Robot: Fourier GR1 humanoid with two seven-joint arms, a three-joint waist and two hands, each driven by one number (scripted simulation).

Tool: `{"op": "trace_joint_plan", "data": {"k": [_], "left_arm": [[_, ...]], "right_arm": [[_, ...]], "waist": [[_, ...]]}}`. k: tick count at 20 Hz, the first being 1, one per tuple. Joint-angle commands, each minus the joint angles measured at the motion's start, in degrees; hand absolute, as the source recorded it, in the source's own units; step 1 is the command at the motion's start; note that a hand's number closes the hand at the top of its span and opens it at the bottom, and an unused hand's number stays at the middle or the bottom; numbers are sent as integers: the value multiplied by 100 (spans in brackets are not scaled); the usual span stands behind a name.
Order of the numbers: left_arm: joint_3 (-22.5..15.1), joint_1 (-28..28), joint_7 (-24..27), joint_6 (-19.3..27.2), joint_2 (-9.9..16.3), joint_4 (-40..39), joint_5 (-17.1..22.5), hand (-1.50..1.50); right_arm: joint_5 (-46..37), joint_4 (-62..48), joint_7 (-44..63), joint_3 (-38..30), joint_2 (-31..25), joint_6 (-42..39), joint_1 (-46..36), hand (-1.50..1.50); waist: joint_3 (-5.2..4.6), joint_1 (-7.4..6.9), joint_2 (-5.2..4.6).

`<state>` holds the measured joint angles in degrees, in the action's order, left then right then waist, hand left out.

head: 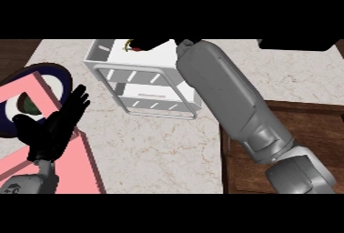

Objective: Pick the bell pepper from the tray and place it in the tiered basket

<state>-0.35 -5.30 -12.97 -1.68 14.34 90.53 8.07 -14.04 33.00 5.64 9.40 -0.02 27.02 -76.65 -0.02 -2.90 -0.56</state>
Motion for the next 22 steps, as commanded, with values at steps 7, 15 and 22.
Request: {"op": "trace_joint_plan", "data": {"k": [7,15,22], "left_arm": [[144,-118,70,97,-96,-309,-43,0],[215,333,-28,-118,37,223,90,0],[315,91,226,-71,-58,-223,-56,0]], "right_arm": [[1407,203,-801,-1548,-252,107,143,-150],[1638,416,-771,-2129,-1564,-236,477,-150],[1927,527,-869,-2511,-2392,-901,853,-150]], "waist": [[2,171,-10],[5,215,46],[1,254,38]]}}
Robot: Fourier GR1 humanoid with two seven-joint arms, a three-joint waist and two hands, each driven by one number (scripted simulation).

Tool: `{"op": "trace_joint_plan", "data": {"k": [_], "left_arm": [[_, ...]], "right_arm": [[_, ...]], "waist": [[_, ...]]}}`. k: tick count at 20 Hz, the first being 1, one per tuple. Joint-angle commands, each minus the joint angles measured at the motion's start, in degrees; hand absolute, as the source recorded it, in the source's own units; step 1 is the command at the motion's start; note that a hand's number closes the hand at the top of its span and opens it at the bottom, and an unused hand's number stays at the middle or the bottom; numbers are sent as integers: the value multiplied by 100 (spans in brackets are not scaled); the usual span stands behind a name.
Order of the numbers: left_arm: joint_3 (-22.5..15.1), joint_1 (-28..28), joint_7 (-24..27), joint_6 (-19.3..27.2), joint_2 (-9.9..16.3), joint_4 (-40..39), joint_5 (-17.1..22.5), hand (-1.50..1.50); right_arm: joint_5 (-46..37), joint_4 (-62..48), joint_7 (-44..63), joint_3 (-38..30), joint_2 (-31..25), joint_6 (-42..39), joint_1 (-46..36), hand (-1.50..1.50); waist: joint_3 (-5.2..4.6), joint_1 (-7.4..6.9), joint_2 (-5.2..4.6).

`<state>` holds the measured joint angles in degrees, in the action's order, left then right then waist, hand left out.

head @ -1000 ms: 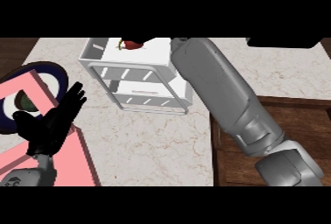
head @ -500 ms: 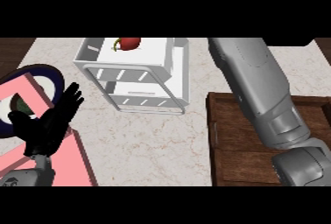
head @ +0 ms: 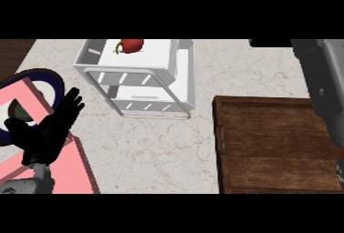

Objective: Pick the bell pepper from the tray and place it in the tiered basket

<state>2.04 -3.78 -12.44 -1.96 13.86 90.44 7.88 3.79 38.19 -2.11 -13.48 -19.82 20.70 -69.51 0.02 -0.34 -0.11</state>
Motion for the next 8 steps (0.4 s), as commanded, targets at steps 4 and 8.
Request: {"op": "trace_joint_plan", "data": {"k": [4,8], "left_arm": [[-113,19,-312,19,-53,327,-79,0],[181,-41,240,-262,53,-331,28,0]], "right_arm": [[236,-52,130,-373,-1202,-905,170,-150],[435,-410,-318,-607,-1675,-1697,482,-150]], "waist": [[0,-20,3],[-2,-39,-27]]}}
